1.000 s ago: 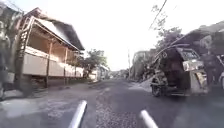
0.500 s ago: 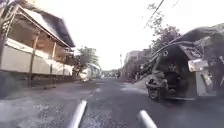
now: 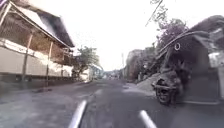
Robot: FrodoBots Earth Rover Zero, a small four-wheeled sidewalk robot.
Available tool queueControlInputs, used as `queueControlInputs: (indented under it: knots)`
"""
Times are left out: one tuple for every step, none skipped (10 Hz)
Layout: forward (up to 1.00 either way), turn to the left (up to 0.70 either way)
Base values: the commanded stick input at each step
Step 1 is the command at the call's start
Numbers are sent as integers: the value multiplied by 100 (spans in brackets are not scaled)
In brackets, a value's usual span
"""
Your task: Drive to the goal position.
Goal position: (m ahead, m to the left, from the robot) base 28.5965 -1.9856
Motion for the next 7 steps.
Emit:
queueControlInputs:
  knots:
    - [85,0]
    - [85,0]
    - [85,0]
    - [85,0]
    - [85,-2]
    - [85,-9]
    - [85,-27]
